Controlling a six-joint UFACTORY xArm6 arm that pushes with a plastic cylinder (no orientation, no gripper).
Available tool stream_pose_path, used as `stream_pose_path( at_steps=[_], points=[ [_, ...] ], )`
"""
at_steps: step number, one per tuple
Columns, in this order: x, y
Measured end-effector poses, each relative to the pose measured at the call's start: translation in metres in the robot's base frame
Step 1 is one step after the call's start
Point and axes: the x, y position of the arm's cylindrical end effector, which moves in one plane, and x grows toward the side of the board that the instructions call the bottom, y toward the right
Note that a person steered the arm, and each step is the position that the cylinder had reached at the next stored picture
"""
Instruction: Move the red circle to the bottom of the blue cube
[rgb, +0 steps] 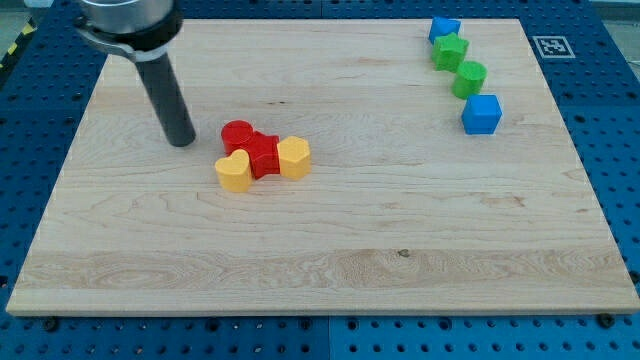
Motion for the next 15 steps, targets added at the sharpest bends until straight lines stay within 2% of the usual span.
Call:
stream_pose_path(
  at_steps=[2,5,12,13,15],
  points=[
    [0.002,0.058],
    [0.011,0.098],
    [-0.015,0.266],
    [-0.015,0.279],
    [-0.007,0.270]
  ],
)
